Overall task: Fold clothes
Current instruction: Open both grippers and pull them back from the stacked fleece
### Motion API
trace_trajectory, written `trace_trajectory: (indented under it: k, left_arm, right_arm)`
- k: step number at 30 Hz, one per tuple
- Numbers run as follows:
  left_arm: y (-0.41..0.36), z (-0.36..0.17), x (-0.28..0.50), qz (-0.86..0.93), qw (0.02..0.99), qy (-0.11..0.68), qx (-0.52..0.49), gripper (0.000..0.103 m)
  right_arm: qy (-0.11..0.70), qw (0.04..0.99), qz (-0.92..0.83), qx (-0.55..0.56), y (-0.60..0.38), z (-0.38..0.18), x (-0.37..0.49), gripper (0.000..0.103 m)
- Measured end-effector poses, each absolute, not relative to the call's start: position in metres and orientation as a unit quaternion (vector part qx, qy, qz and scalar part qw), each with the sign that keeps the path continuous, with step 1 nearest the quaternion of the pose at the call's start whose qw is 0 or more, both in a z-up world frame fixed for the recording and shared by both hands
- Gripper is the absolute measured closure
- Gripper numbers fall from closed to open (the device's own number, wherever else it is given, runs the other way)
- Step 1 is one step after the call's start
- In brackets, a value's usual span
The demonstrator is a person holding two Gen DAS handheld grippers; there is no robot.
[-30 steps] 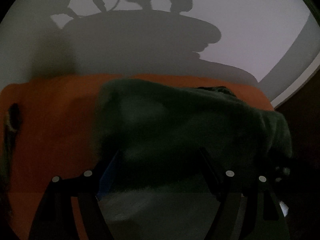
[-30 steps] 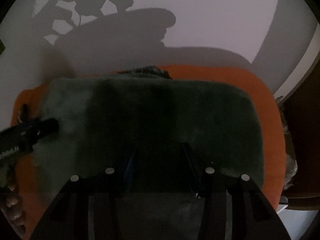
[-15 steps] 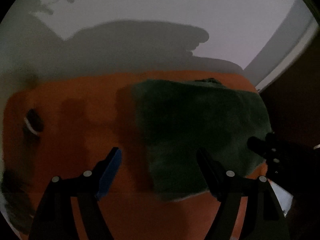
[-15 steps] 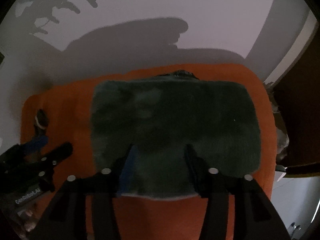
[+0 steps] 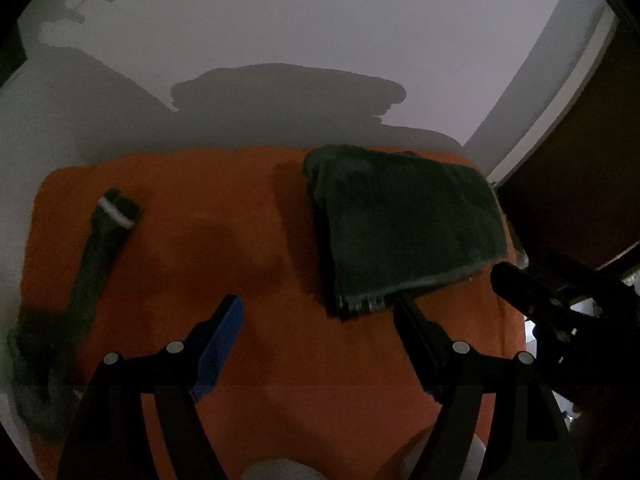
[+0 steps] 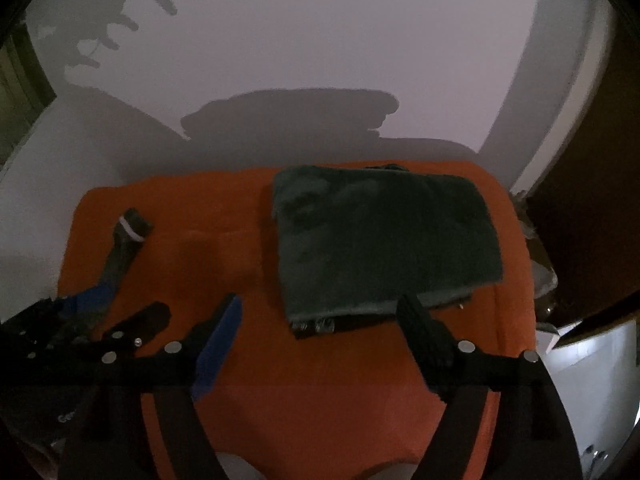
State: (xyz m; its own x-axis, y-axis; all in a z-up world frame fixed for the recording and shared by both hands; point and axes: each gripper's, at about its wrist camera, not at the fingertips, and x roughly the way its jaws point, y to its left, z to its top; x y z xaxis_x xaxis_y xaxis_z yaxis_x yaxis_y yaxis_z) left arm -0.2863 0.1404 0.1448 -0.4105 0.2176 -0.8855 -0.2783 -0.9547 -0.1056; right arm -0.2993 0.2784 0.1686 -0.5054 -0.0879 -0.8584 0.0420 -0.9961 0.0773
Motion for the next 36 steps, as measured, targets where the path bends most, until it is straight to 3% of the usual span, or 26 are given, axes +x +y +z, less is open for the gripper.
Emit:
trace_trajectory:
  k: [10,15,18,26,36]
  left_arm:
    - [0.107,0.196,-0.17,0.867,0.117,0.055,-0.481,0.022]
    - [0.109,0.203,-0.133,0.863,0.13,0.048,-0.485,0.022]
    - [0.117,0.209,-0.127,0.872,0.133,0.09,-0.462,0.022]
    - [0.142,0.23,-0.171,0.889,0.12,0.125,-0.423,0.022]
    - [0.166,0.21,-0.257,0.878,0.12,0.067,-0.458,0.022]
  right_arm:
    - [-0.071,0.08,-0.885,0.453,0.291,0.213,-0.177,0.015]
    - [-0.083,0.067,-0.877,0.468,0.301,0.217,-0.152,0.015]
    - [-0.087,0.067,-0.88,0.463,0.305,0.223,-0.151,0.015]
    - [-0.067,0.058,-0.89,0.446,0.303,0.23,-0.186,0.014]
    - [-0.034,0.033,-0.892,0.45,0.316,0.218,-0.255,0.014]
